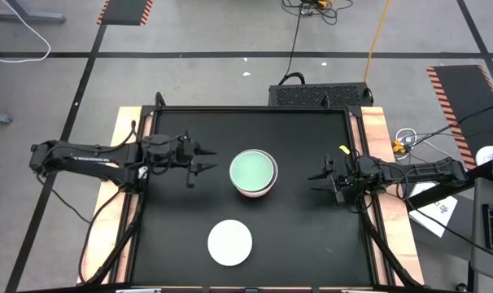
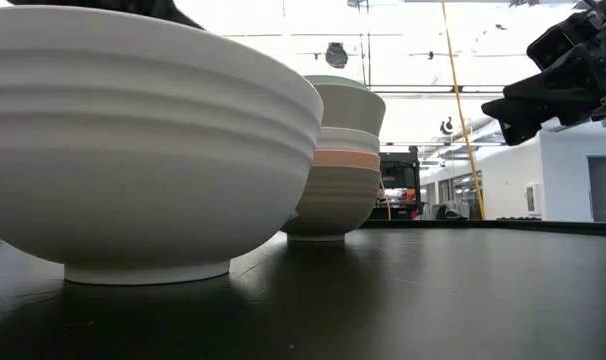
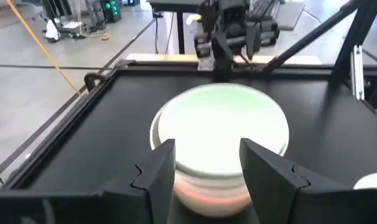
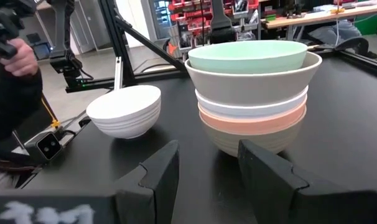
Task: Nest bowls inside each other
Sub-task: Stack the white bowl on top of the light green bowl
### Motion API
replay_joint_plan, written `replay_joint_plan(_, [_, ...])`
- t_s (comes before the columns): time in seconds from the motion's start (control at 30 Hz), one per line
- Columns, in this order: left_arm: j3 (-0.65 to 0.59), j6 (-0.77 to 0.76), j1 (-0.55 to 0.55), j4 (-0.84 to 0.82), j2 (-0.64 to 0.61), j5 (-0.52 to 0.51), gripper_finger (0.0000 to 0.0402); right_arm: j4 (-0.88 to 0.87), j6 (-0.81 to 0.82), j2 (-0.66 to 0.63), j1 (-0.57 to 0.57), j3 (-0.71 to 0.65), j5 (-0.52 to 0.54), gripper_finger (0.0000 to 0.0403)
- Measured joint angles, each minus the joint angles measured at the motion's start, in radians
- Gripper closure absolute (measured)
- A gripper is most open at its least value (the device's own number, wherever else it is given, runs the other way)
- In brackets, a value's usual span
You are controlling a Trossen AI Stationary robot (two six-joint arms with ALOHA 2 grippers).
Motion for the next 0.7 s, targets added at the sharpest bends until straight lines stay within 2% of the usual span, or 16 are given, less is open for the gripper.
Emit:
replay_joint_plan(0.17, [-0.09, 0.008, 0.0, 0.017, -0.095, 0.011, 0.022, 0.0, -0.006, 0.0, 0.0, 0.0, 0.0, 0.0245])
replay_joint_plan(0.47, [-0.269, -0.013, 0.0, 0.039, -0.368, 0.016, 0.022, -0.011, -0.007, 0.0, 0.0, 0.0, 0.001, 0.0245])
replay_joint_plan(0.7, [-0.391, -0.047, 0.0, 0.04, -0.525, 0.0, 0.022, -0.007, -0.022, 0.0, 0.0, 0.0, 0.001, 0.0245])
